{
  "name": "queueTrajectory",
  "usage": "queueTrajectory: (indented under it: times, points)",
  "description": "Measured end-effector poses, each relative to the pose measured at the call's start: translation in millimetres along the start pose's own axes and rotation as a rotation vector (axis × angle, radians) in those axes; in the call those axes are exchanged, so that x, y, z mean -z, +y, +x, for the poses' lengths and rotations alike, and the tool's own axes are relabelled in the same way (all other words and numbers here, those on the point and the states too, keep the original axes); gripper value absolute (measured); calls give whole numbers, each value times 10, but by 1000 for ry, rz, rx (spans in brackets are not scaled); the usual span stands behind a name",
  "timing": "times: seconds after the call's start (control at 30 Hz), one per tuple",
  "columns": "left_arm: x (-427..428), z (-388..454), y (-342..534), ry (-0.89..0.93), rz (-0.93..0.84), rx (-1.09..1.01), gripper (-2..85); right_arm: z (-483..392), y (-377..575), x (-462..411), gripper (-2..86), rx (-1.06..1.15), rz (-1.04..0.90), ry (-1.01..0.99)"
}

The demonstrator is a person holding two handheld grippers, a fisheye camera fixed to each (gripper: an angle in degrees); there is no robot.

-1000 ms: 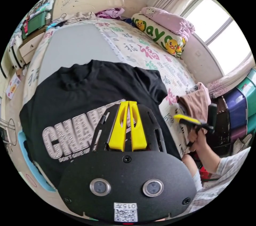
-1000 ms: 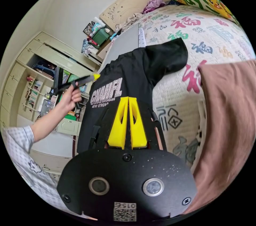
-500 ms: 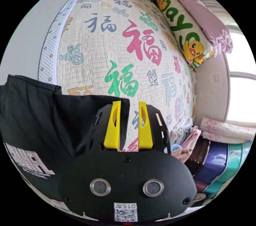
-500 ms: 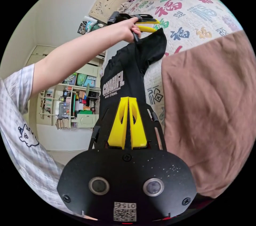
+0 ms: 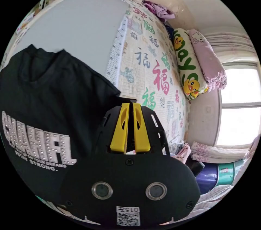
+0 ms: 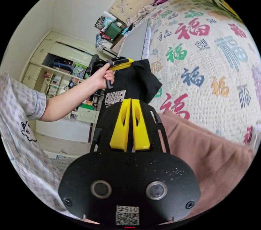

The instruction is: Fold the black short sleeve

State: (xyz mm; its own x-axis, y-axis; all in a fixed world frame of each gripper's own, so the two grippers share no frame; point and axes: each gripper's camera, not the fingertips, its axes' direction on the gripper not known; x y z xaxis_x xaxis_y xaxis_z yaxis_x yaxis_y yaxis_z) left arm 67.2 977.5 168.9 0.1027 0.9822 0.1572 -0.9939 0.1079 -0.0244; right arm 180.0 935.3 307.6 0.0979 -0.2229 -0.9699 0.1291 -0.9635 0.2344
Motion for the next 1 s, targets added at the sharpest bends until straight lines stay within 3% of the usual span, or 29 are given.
queueTrajectory:
  times: [0.17, 0.43, 0.6, 0.7, 1.0]
  points:
    - [154, -575, 245, -93, -34, 19, 5, 358, -679, -232, 56, 96, -130, 64]
    - [23, -951, 351, -1, -24, 96, 5, 949, -1323, -1333, 128, 8, -323, 11]
    - [39, -1098, 361, 32, -40, 93, 5, 1525, -1438, -1686, 113, -150, -389, -62]
    - [66, -1168, 361, 54, -46, 89, 5, 1833, -1459, -1584, 39, -270, -304, -270]
    - [1060, -1532, 843, 103, 75, 57, 6, 475, -733, -1514, 9, 44, -321, -283]
